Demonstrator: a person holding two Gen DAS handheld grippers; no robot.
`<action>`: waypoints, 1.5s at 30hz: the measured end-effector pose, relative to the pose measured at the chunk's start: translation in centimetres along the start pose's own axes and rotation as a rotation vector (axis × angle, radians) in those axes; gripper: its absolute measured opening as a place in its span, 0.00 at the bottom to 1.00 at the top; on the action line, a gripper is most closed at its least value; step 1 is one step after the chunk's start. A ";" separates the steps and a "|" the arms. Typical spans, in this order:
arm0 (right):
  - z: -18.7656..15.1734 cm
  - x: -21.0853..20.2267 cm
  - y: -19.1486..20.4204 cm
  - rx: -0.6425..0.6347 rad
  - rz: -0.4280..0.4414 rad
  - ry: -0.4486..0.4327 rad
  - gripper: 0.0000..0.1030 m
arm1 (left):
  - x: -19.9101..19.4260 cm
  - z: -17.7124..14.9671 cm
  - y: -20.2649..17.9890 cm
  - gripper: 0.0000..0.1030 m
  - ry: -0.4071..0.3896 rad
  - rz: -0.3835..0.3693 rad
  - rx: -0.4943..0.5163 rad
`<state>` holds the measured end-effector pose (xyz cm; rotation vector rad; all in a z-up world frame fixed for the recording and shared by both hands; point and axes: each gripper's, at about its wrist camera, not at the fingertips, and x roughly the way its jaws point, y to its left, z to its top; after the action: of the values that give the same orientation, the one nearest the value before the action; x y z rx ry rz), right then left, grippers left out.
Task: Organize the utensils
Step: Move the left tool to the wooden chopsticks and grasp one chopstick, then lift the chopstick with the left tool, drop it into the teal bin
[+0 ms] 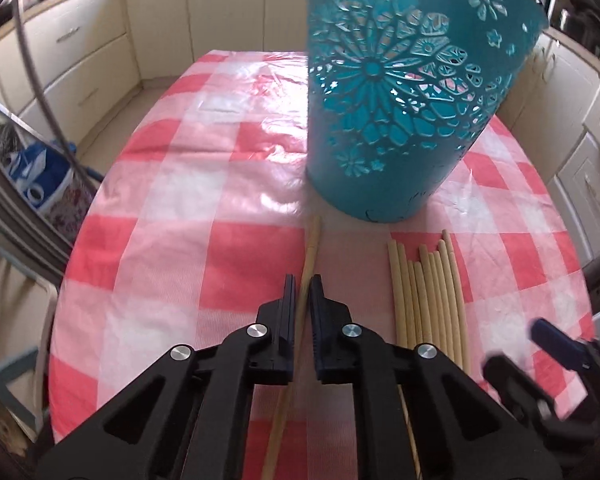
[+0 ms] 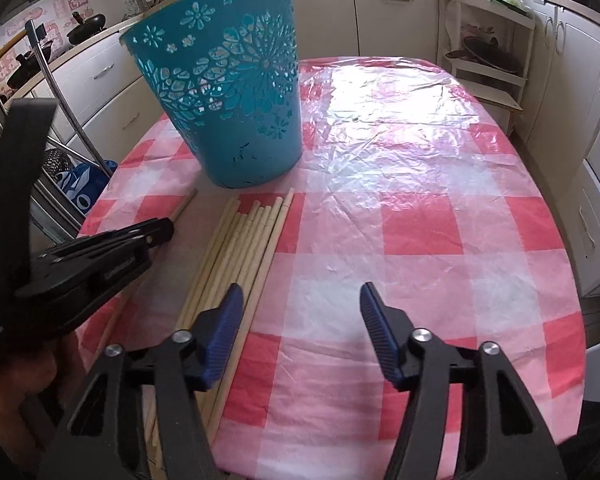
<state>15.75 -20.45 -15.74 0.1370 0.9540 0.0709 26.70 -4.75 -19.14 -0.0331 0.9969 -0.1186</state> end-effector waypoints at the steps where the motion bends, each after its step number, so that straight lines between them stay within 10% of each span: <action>1: 0.2 0.4 0.1 -0.001 0.004 0.003 0.47 | -0.2 -0.2 0.3 0.07 0.000 -0.006 -0.011; 15: 2.7 2.9 0.3 -0.115 0.036 0.036 0.14 | -0.7 -0.3 0.2 0.08 0.050 -0.013 0.109; 26: 4.0 3.9 1.1 -0.337 0.080 0.138 0.14 | -0.4 0.2 -1.0 0.05 0.080 -0.014 0.175; 29: 4.0 3.7 1.1 -0.355 0.114 0.166 0.12 | -0.9 0.5 -0.2 0.04 0.110 -0.115 0.116; 38: 3.7 3.5 -1.0 -0.261 0.183 0.159 0.10 | -12.7 2.3 2.1 0.04 -0.145 -0.388 -0.033; 45: 3.6 3.2 -1.3 -0.250 0.191 0.146 0.10 | -20.7 9.5 0.7 0.04 -0.508 -0.411 -0.082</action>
<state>20.56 -21.66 -16.48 -0.0083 1.0678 0.3792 23.63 -1.94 3.30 -0.3286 0.4747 -0.4245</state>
